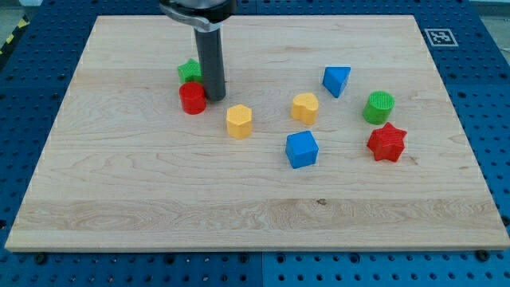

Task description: Point your arm at the blue triangle

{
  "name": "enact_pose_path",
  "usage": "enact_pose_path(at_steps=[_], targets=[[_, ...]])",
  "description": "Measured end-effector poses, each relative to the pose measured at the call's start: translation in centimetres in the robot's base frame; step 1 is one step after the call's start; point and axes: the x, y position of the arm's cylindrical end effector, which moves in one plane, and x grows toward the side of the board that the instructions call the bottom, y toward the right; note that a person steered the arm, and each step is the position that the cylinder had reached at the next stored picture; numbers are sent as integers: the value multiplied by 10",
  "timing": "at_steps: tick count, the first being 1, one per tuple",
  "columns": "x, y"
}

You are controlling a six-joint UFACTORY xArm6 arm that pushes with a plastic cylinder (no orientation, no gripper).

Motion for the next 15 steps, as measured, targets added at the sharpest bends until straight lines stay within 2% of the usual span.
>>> enact_pose_path(at_steps=[2, 3, 5, 10, 12, 15], targets=[[8, -14], [8, 10], [7, 102], [-12, 123], [0, 180], [7, 187]])
